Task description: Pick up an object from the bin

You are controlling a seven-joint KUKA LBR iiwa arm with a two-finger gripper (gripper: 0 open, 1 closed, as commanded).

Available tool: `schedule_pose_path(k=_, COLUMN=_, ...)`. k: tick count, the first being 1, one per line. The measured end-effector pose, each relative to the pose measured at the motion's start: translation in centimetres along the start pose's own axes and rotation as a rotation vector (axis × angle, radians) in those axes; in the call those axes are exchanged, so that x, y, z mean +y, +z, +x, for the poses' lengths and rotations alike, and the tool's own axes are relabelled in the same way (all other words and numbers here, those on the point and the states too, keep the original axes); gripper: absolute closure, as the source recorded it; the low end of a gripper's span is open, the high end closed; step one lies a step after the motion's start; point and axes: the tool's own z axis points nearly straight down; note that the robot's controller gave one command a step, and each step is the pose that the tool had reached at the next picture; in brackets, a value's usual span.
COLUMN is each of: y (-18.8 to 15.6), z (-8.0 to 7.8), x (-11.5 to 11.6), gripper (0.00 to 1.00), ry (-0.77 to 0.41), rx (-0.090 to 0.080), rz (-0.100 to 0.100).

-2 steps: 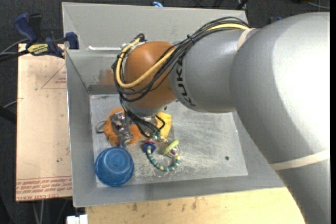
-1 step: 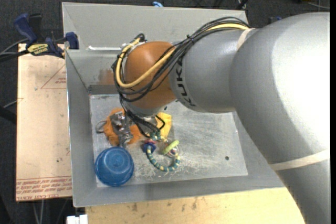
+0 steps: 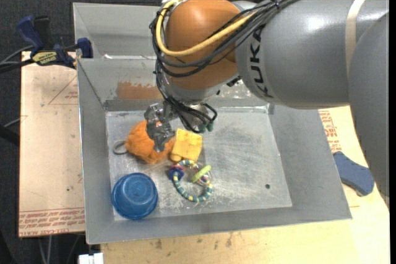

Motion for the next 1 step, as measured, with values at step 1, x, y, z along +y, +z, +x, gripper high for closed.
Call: schedule_pose_path(k=1, y=0.10, z=0.06, x=0.00, gripper=1.00, ry=0.000, rx=0.002, rz=0.000)
